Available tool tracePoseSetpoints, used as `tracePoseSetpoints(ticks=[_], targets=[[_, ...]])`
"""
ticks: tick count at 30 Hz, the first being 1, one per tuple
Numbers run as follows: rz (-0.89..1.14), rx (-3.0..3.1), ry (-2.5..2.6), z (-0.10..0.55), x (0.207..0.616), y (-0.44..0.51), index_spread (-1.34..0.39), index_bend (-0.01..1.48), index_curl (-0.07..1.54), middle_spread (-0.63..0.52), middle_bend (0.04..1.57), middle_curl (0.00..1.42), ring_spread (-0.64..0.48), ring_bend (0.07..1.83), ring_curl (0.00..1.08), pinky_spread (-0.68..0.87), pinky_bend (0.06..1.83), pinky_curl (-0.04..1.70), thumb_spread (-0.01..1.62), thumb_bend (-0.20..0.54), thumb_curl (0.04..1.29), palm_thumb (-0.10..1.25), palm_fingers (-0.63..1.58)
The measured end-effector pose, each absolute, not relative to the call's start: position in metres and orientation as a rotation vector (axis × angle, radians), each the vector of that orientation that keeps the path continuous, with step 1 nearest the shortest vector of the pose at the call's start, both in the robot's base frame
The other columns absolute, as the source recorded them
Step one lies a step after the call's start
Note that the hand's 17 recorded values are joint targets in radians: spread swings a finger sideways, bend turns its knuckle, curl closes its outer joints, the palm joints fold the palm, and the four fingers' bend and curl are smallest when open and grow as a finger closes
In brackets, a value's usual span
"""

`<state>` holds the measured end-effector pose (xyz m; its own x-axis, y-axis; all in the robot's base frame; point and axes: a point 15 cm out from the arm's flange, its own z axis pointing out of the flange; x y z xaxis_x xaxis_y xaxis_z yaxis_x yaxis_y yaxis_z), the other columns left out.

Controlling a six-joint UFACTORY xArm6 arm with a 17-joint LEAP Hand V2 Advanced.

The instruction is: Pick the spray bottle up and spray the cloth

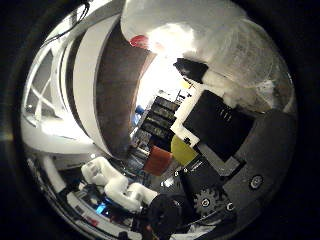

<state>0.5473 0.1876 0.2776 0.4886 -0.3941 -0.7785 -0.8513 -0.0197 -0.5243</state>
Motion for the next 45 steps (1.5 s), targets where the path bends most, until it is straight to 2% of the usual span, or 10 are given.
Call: tracePoseSetpoints(ticks=[12, 16, 20, 24, 26, 28, 31, 34, 39, 45], targets=[[0.605, -1.504, 1.13, 0.247, 0.558, 0.208, -0.19, 1.15, 0.71, -0.07, 1.34, 0.56, -0.16, 1.45, 0.57, -0.22, 1.03, 1.15, 0.93, -0.016, 0.82, 1.06, 1.22], [0.623, -1.498, 1.125, 0.246, 0.556, 0.21, -0.19, 1.12, 0.7, -0.06, 1.33, 0.55, -0.16, 1.43, 0.56, -0.24, 1.02, 1.11, 0.94, -0.029, 0.79, 0.98, 1.21], [0.633, -1.511, 1.103, 0.249, 0.554, 0.211, -0.21, 0.92, 0.67, -0.07, 1.26, 0.53, -0.15, 1.39, 0.54, -0.28, 1.02, 1.01, 0.88, -0.034, 0.74, 0.9, 1.15], [0.665, -1.527, 1.074, 0.25, 0.547, 0.216, -0.27, 0.45, 0.61, -0.1, 1.05, 0.5, -0.17, 1.32, 0.52, -0.4, 1.11, 0.89, 0.82, -0.029, 0.68, 0.86, 0.8], [0.681, -1.555, 1.06, 0.248, 0.541, 0.217, -0.31, 0.32, 0.57, -0.11, 0.95, 0.47, -0.17, 1.29, 0.5, -0.42, 1.07, 0.85, 0.86, -0.027, 0.66, 0.86, 0.61], [0.686, -1.593, 1.05, 0.245, 0.537, 0.217, -0.34, 0.28, 0.56, -0.12, 0.9, 0.46, -0.16, 1.24, 0.49, -0.41, 1.0, 0.82, 0.92, -0.026, 0.63, 0.85, 0.48], [0.683, -1.645, 1.039, 0.242, 0.534, 0.214, -0.37, 0.32, 0.55, -0.1, 0.81, 0.44, -0.17, 1.1, 0.45, -0.25, 0.82, 0.78, 0.98, -0.027, 0.58, 0.82, 0.23], [0.678, -1.679, 1.032, 0.241, 0.535, 0.212, -0.34, 0.29, 0.52, -0.07, 0.74, 0.41, -0.13, 1.0, 0.41, -0.07, 0.75, 0.75, 0.99, -0.027, 0.55, 0.8, 0.14], [0.683, -1.683, 1.039, 0.238, 0.535, 0.209, -0.31, 0.25, 0.47, -0.04, 0.65, 0.38, -0.06, 0.9, 0.36, 0.19, 0.65, 0.66, 1.01, -0.024, 0.52, 0.78, 0.18], [0.682, -1.703, 1.044, 0.233, 0.533, 0.205, -0.3, 0.2, 0.44, -0.02, 0.58, 0.37, -0.01, 0.79, 0.32, 0.34, 0.57, 0.57, 1.01, -0.024, 0.49, 0.78, 0.22]])
